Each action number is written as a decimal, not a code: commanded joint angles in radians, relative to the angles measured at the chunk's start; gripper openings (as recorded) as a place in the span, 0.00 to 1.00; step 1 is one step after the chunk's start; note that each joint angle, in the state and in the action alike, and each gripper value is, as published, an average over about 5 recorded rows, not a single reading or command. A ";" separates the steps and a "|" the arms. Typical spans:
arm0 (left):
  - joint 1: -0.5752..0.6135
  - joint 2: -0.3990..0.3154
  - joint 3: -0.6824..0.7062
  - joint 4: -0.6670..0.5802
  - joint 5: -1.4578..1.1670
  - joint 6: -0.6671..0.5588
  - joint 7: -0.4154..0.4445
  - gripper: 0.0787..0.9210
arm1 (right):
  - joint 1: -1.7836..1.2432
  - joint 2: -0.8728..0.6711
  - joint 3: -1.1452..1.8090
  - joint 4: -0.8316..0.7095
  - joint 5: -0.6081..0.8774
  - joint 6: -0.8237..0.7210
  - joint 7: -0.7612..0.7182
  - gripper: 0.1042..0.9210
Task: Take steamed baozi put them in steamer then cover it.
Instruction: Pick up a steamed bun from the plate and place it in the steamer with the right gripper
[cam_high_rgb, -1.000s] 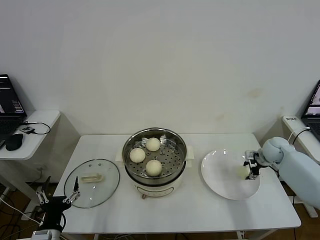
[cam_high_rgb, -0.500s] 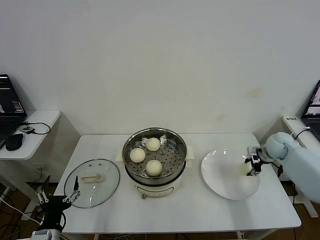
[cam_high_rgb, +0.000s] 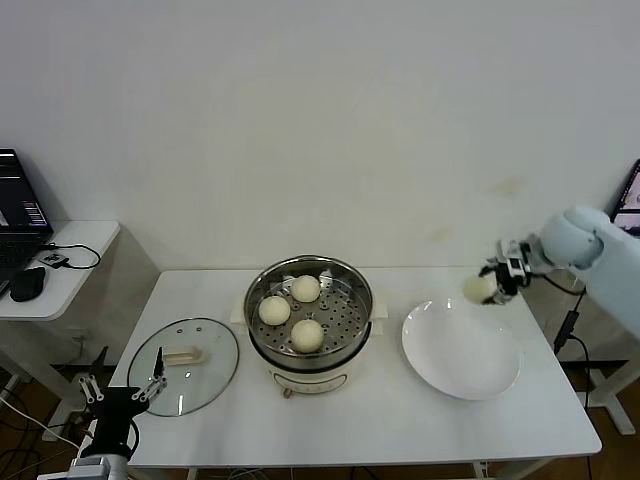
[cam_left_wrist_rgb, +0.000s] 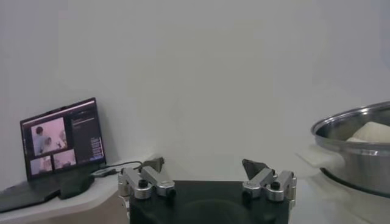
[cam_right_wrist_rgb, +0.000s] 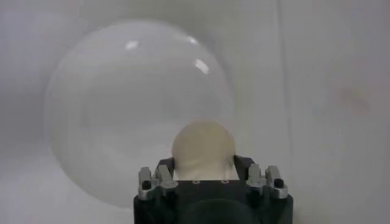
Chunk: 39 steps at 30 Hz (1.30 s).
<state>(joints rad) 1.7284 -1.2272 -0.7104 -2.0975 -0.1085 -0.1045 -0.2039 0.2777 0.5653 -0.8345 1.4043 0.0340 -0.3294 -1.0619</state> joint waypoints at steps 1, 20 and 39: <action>-0.003 -0.001 0.003 -0.002 -0.001 -0.001 -0.001 0.88 | 0.403 0.157 -0.336 0.142 0.332 -0.151 0.081 0.64; 0.013 -0.016 -0.038 -0.003 -0.012 -0.018 -0.009 0.88 | 0.190 0.477 -0.338 0.020 0.469 -0.320 0.221 0.65; 0.005 -0.023 -0.031 -0.009 -0.011 -0.016 -0.009 0.88 | 0.088 0.503 -0.321 -0.037 0.332 -0.316 0.238 0.65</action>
<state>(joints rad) 1.7338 -1.2494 -0.7403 -2.1083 -0.1186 -0.1205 -0.2132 0.3997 1.0409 -1.1490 1.3845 0.4091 -0.6323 -0.8375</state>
